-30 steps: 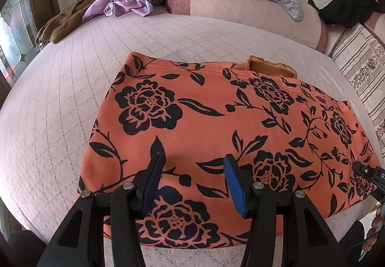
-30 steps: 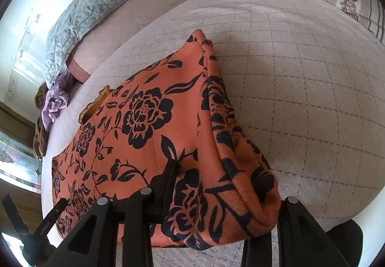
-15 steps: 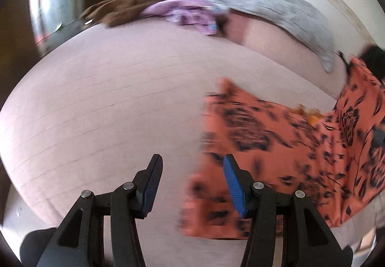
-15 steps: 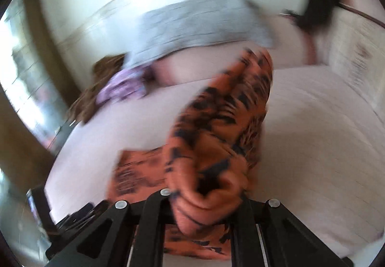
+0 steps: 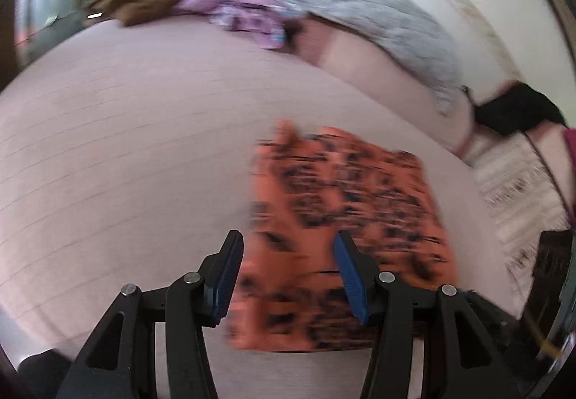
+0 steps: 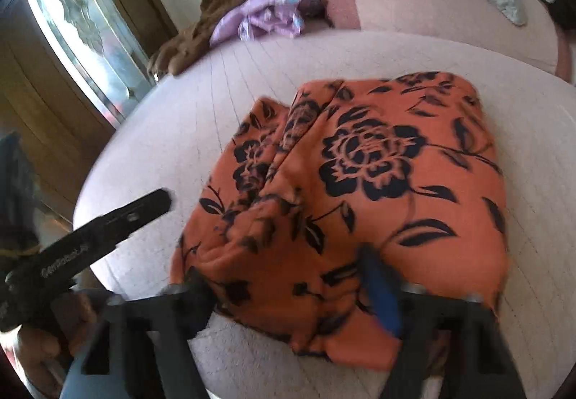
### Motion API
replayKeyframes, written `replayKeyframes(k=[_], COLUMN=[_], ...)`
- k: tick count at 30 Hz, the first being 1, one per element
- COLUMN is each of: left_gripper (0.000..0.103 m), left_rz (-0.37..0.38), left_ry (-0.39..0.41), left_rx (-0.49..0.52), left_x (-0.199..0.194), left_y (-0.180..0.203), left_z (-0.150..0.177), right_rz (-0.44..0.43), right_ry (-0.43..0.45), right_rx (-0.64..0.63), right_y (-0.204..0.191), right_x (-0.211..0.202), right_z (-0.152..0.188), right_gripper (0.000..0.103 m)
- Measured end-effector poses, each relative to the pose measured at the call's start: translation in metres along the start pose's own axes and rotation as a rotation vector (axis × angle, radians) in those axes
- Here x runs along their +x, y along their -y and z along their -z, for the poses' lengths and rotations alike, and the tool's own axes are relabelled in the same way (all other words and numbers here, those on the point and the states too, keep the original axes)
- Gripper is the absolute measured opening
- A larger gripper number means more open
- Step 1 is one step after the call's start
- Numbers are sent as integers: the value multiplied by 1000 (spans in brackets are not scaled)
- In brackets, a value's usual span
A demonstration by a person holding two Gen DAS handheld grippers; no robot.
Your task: Fold small clothes
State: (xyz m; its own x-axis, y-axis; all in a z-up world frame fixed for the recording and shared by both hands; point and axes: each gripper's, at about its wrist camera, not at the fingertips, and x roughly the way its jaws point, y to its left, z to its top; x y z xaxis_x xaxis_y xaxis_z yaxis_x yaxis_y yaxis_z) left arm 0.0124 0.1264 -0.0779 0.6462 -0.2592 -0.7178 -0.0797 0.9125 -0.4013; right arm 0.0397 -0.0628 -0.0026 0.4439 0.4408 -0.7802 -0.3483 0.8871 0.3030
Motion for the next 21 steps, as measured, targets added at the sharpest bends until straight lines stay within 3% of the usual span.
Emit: replayKeyframes(k=[2, 7, 11, 14, 18, 21], left_gripper=[62, 62, 66, 69, 71, 71], left_rz=[53, 86, 164, 172, 54, -4], left_ry=[-26, -121, -123, -113, -163, -195], left_rx=[36, 56, -9, -2, 90, 40], left_x=[9, 32, 22, 11, 37, 48], left_y=[18, 42, 44, 49, 58, 48], left_z=[-1, -1, -4, 1, 9, 14], right_rz=[-36, -42, -36, -44, -68, -79], right_ry=[40, 112, 117, 124, 124, 131], right_rx=[22, 112, 151, 178, 215, 220], right_y=[7, 40, 61, 73, 86, 86], right_x=[-17, -57, -69, -71, -69, -71], right_z=[9, 30, 42, 46, 54, 56], right_gripper=[78, 78, 77, 77, 77, 77])
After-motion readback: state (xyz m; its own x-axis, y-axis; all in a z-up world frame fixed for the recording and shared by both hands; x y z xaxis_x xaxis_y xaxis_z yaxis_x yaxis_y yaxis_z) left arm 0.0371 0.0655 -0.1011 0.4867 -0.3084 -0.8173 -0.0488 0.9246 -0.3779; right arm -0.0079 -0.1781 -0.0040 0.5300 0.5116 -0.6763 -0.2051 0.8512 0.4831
